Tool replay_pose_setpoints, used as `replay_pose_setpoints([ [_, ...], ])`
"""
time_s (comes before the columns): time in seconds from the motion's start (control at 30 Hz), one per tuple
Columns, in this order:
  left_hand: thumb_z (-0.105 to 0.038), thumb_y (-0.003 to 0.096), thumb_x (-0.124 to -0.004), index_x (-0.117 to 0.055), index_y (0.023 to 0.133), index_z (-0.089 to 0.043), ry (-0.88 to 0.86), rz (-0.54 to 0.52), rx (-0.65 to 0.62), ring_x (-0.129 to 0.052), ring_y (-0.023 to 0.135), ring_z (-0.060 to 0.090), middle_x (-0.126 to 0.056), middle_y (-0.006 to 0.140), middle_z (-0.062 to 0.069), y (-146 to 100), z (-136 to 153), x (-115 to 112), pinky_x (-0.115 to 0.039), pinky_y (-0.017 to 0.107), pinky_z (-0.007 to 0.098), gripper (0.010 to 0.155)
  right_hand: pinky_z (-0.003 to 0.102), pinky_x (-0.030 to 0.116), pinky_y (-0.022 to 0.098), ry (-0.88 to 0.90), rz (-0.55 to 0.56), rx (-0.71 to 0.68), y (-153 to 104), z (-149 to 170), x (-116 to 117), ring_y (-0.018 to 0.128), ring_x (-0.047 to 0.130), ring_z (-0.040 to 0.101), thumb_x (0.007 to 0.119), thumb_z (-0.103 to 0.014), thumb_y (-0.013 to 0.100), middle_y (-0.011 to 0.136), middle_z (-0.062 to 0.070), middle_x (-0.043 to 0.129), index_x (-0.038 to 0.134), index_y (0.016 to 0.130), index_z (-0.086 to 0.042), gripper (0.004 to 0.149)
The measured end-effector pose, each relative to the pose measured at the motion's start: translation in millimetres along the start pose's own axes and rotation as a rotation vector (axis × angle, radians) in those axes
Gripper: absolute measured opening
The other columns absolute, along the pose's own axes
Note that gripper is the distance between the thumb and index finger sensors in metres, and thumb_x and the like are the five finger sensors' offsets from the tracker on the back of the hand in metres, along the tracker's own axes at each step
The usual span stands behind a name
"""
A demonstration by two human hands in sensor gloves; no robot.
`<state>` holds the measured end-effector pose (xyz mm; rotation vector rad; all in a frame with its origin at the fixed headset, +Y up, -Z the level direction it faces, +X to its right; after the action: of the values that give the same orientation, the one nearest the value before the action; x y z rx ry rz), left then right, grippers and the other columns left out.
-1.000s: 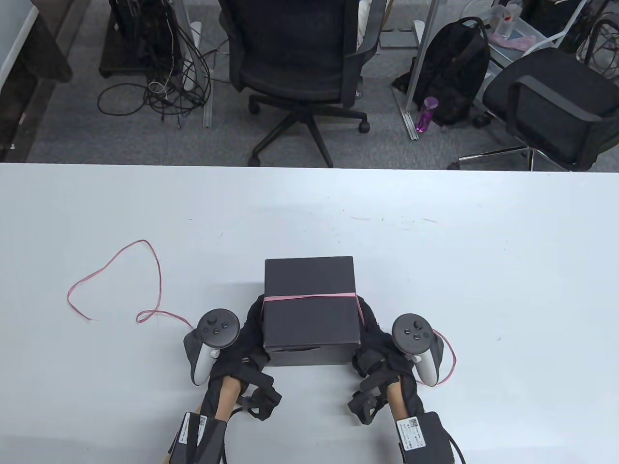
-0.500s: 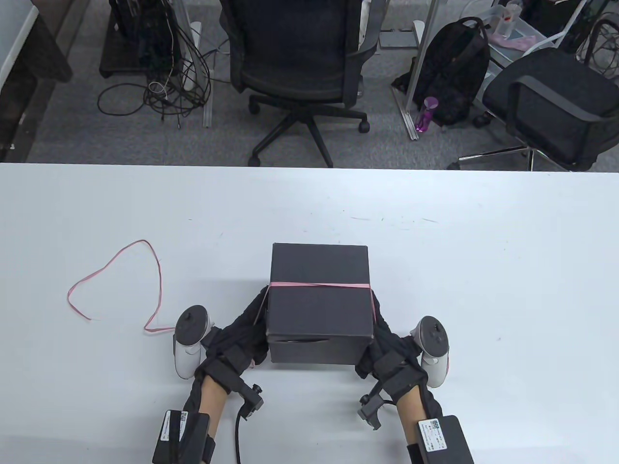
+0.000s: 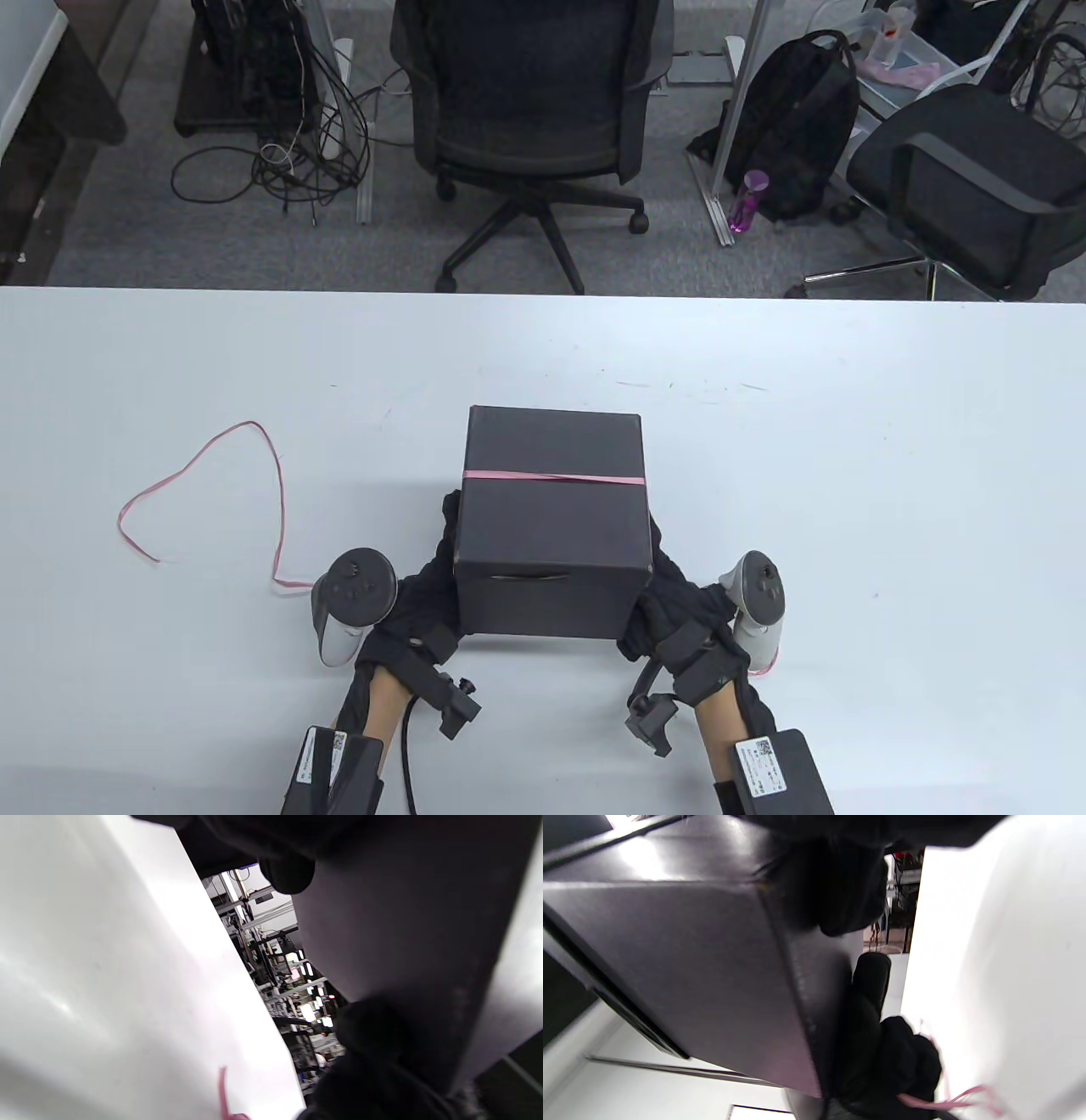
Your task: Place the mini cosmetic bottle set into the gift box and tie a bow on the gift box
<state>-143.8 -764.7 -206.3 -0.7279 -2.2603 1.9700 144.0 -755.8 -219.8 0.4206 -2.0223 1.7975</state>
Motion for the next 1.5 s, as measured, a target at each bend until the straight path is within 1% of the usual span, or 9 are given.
replay_pose_setpoints([
  [0.23, -0.030, 0.0574, -0.068, -0.006, 0.108, -0.028, 0.147, -0.053, 0.020, -0.090, 0.024, 0.005, -0.078, 0.102, -0.003, -2, -4, 3, -0.084, 0.022, 0.026, 0.080, 0.028, 0.086, 0.013, -0.449, -0.061, -0.078, 1, -28, 3, 0.010, 0.084, 0.006, 0.068, -0.012, 0.055, 0.090, 0.023, 0.084, 0.016, 0.108, -0.004, 0.074],
  [0.47, -0.030, 0.0574, -0.067, -0.007, 0.108, -0.024, 0.259, -0.080, 0.010, -0.090, 0.023, 0.006, -0.078, 0.102, -0.002, -3, -10, 2, -0.084, 0.022, 0.027, 0.079, 0.027, 0.087, 0.013, -0.892, 0.029, -0.128, -2, -40, 15, 0.009, 0.086, 0.005, 0.082, -0.021, 0.050, 0.090, 0.012, 0.085, 0.019, 0.105, 0.003, 0.087],
  [0.53, -0.031, 0.0572, -0.067, -0.008, 0.108, -0.022, 0.311, -0.083, 0.004, -0.090, 0.023, 0.005, -0.079, 0.101, -0.002, -2, -12, 1, -0.084, 0.022, 0.027, 0.079, 0.027, 0.086, 0.011, -1.008, 0.077, -0.154, -3, -42, 19, 0.007, 0.085, 0.006, 0.081, -0.026, 0.049, 0.084, 0.008, 0.091, 0.021, 0.105, 0.004, 0.087],
  [0.67, -0.032, 0.0559, -0.069, -0.015, 0.110, -0.016, 0.448, -0.096, 0.005, -0.090, 0.021, 0.006, -0.085, 0.095, -0.003, -3, -15, 0, -0.084, 0.020, 0.027, 0.078, 0.025, 0.085, 0.006, -1.394, 0.150, -0.228, -7, -45, 33, 0.003, 0.084, 0.005, 0.075, -0.037, 0.049, 0.042, 0.005, 0.096, 0.023, 0.103, 0.008, 0.088],
  [0.83, -0.042, 0.0530, -0.069, -0.033, 0.112, -0.008, 0.836, -0.121, 0.003, -0.090, 0.016, 0.005, -0.095, 0.069, -0.007, -6, -30, -1, -0.084, 0.015, 0.026, 0.077, 0.028, 0.084, 0.004, -1.608, 0.259, -0.267, -11, -45, 39, 0.001, 0.081, 0.008, 0.073, -0.041, 0.047, 0.031, 0.002, 0.091, 0.050, 0.102, 0.011, 0.079],
  [1.0, -0.051, 0.0479, -0.070, -0.064, 0.107, -0.013, 1.025, -0.142, 0.033, -0.089, 0.013, 0.005, -0.094, 0.051, -0.012, -8, -38, -2, -0.084, 0.014, 0.026, 0.070, 0.029, 0.083, 0.004, -1.645, 0.277, -0.274, -12, -48, 38, 0.001, 0.081, 0.008, 0.071, -0.043, 0.047, 0.029, 0.001, 0.091, 0.075, 0.079, 0.000, 0.054],
  [1.1, -0.056, 0.0450, -0.070, -0.077, 0.097, -0.022, 1.040, -0.136, 0.048, -0.088, 0.012, 0.006, -0.094, 0.048, -0.014, -9, -42, 1, -0.083, 0.013, 0.027, 0.063, 0.030, 0.083, 0.005, -1.602, 0.266, -0.244, -12, -51, 33, 0.002, 0.081, 0.009, 0.070, -0.044, 0.046, 0.029, 0.002, 0.091, 0.079, 0.075, -0.004, 0.050],
  [1.3, -0.064, 0.0342, -0.068, -0.083, 0.092, -0.029, 1.045, -0.108, 0.095, -0.090, 0.015, 0.006, -0.096, 0.052, -0.012, -8, -44, 9, -0.084, 0.015, 0.027, 0.069, 0.031, 0.083, 0.007, -1.561, 0.244, -0.223, -11, -54, 26, 0.004, 0.081, 0.009, 0.063, -0.048, 0.044, 0.030, 0.002, 0.092, 0.083, 0.072, -0.009, 0.051],
  [1.5, -0.065, 0.0325, -0.067, -0.085, 0.090, -0.027, 1.042, -0.113, 0.087, -0.090, 0.017, 0.006, -0.097, 0.056, -0.011, -8, -45, 10, -0.084, 0.017, 0.027, 0.071, 0.032, 0.084, 0.008, -1.502, 0.207, -0.209, -11, -53, 22, 0.005, 0.082, 0.009, 0.059, -0.048, 0.045, 0.030, 0.002, 0.092, 0.085, 0.070, -0.009, 0.053],
])
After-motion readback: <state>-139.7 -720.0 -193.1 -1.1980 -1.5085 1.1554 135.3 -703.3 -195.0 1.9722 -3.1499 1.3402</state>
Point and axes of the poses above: the tracker on the back of each hand, its own z axis roughly to the little-finger side, its own y axis roughly from the wrist to the fingertips, x = y × z, the point moved 2 cm from there along y, roughly from the wrist to the fingertips
